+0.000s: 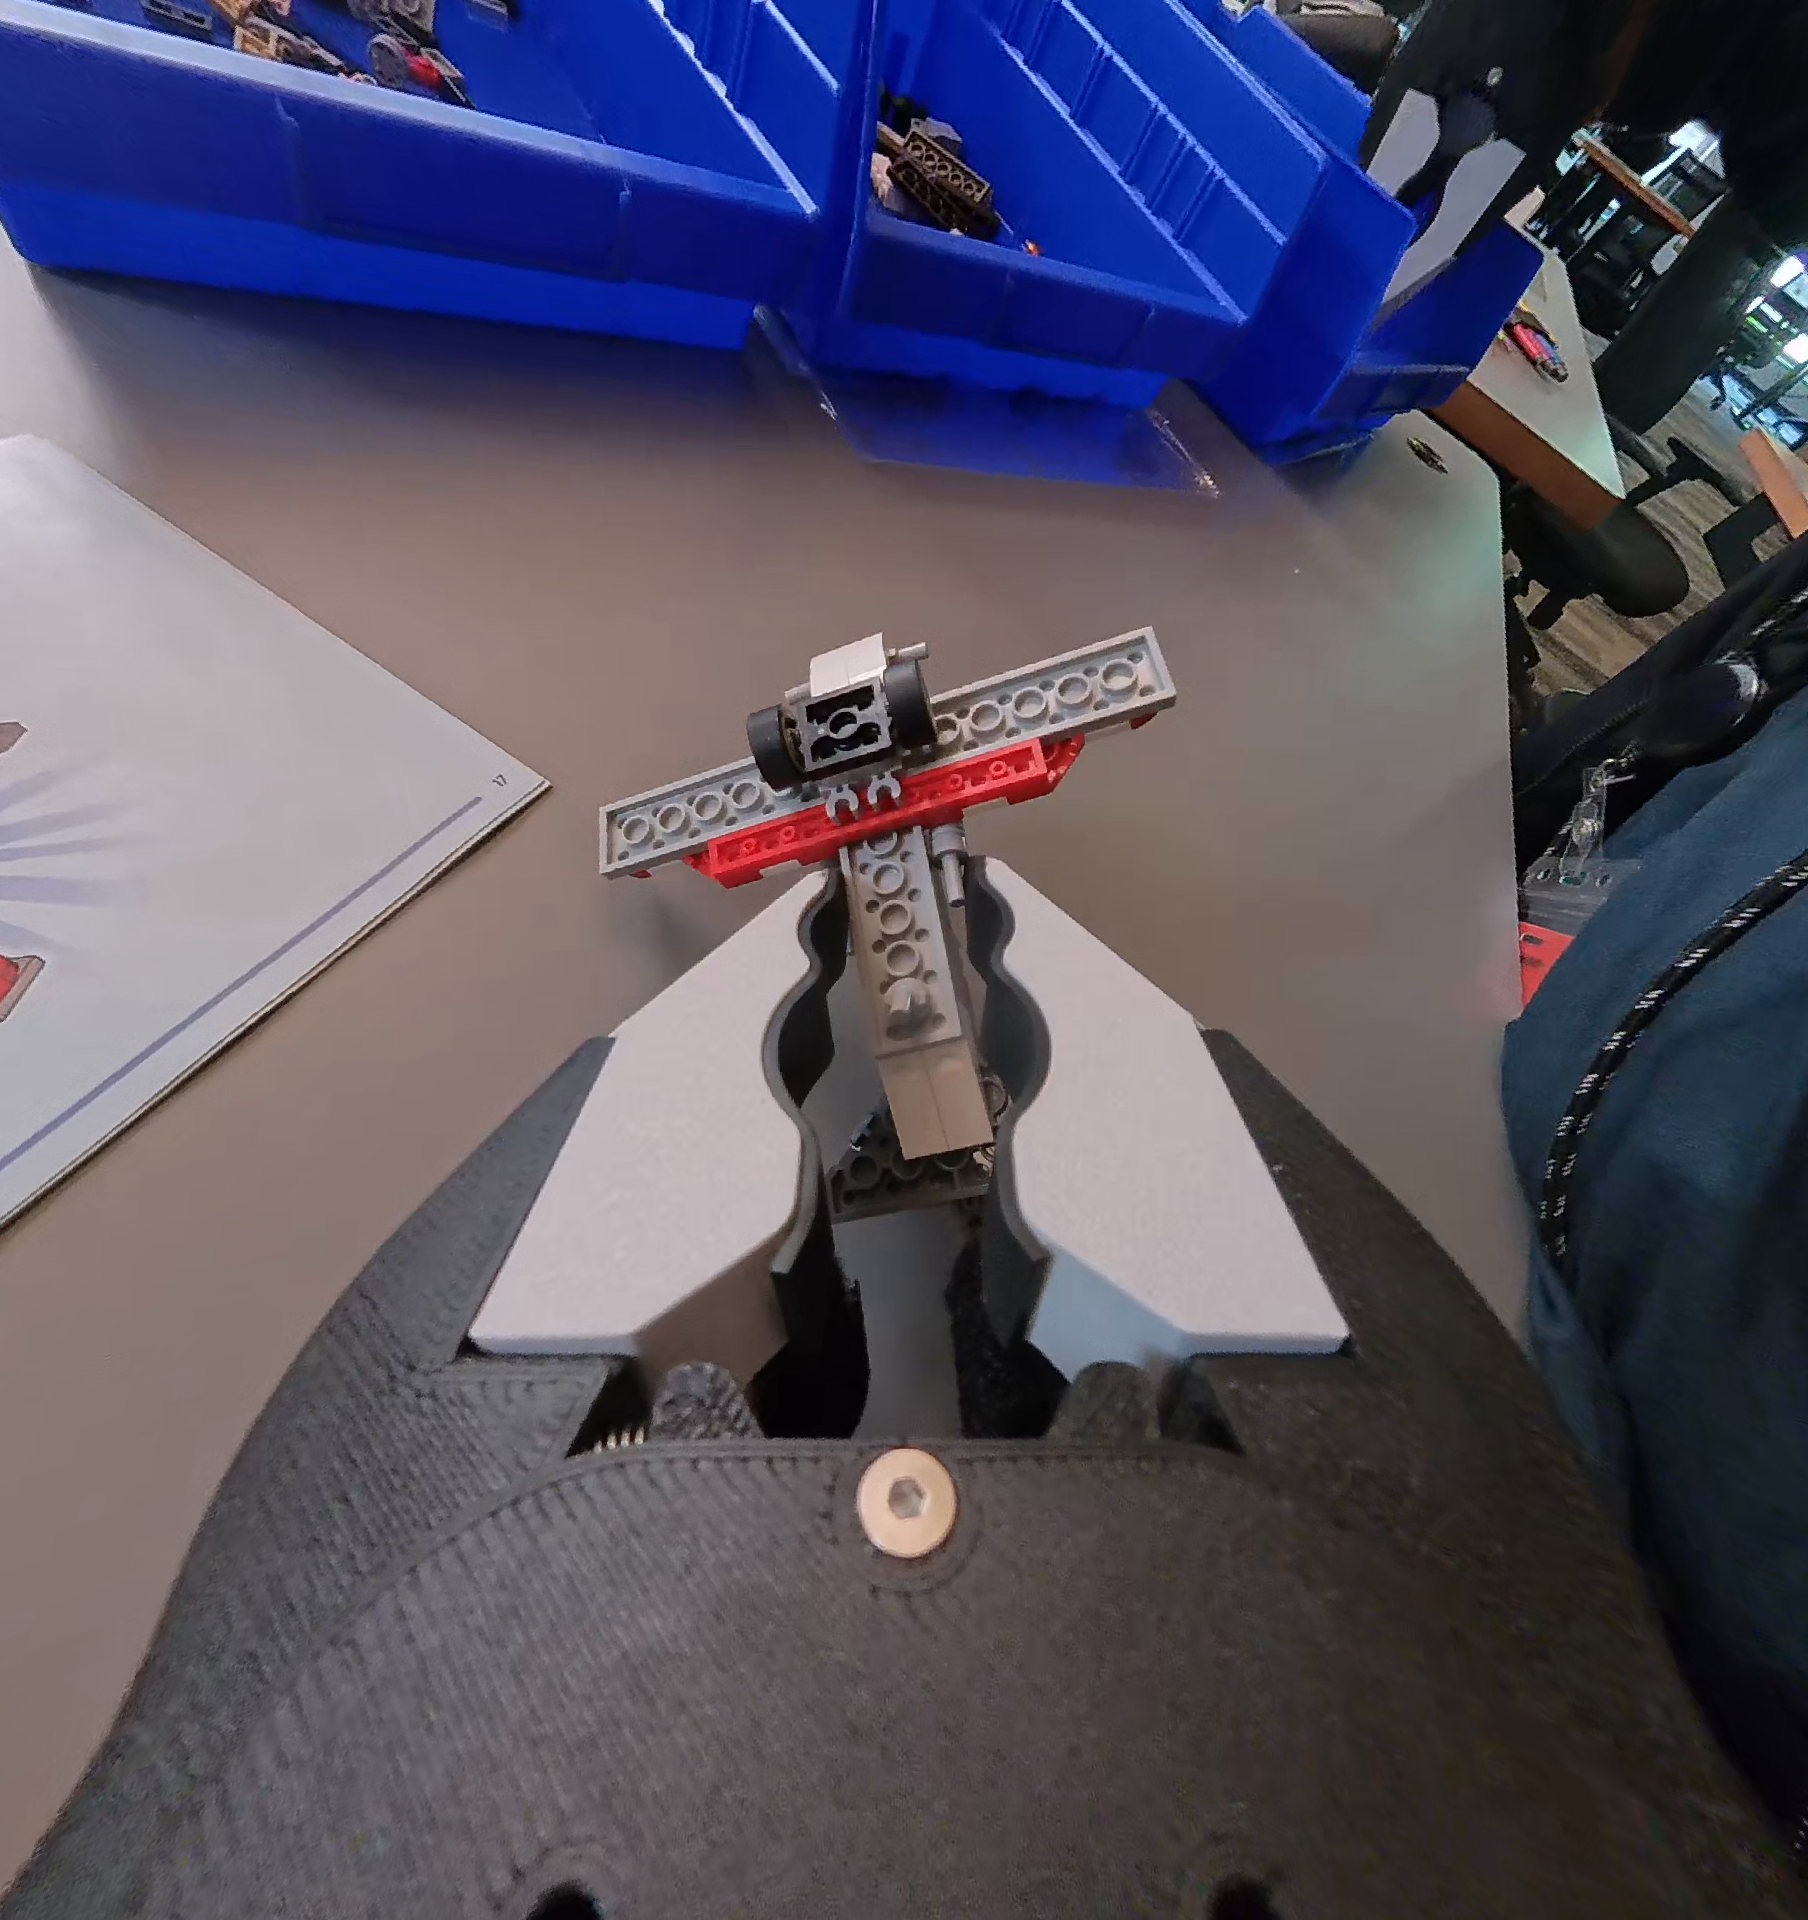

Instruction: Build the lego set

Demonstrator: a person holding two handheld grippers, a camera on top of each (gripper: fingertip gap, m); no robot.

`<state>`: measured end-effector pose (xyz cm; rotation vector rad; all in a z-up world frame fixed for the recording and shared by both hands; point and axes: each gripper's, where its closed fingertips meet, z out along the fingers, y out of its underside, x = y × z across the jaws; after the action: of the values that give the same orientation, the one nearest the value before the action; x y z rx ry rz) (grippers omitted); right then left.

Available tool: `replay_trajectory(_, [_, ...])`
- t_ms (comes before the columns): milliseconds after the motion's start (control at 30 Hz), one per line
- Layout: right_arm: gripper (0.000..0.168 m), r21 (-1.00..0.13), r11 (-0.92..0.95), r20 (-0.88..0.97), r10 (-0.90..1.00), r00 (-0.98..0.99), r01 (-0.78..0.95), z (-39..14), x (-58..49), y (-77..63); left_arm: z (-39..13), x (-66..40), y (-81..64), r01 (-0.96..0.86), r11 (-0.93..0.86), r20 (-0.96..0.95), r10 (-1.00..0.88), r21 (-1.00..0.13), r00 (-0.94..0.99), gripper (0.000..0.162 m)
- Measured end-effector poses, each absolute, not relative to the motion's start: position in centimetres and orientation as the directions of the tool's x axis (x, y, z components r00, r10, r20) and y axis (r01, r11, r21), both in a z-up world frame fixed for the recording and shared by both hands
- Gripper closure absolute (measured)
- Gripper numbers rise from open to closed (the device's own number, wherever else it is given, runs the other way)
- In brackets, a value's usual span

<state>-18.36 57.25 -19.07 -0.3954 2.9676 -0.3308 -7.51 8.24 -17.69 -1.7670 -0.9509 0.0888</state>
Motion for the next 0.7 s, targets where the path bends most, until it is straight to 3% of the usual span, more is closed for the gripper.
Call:
replay_trajectory(233, [0.163,-0.438,0.891,0.075,-0.096,-0.993,-0.120,-13.0,-18.9,53.9,-17.2,-7.4,8.2,0.517,-0.097,0.346,0.637,-0.850,0.689,0.139])
replay_trajectory(433, [0.163,-0.620,0.773,0.141,-0.060,-0.988,-0.135,-7.3,-15.0,45.4,-15.1,-6.9,7.9,0.401,-0.049,0.285,0.626,-0.915,0.726,0.139])
replay_trajectory(700, [0.163,-0.867,0.487,0.049,-0.135,-0.990,-0.109,-7.8,-9.1,23.8,-13.3,-4.9,6.7,0.269,-0.035,0.194,0.601,-0.963,0.775,0.139])
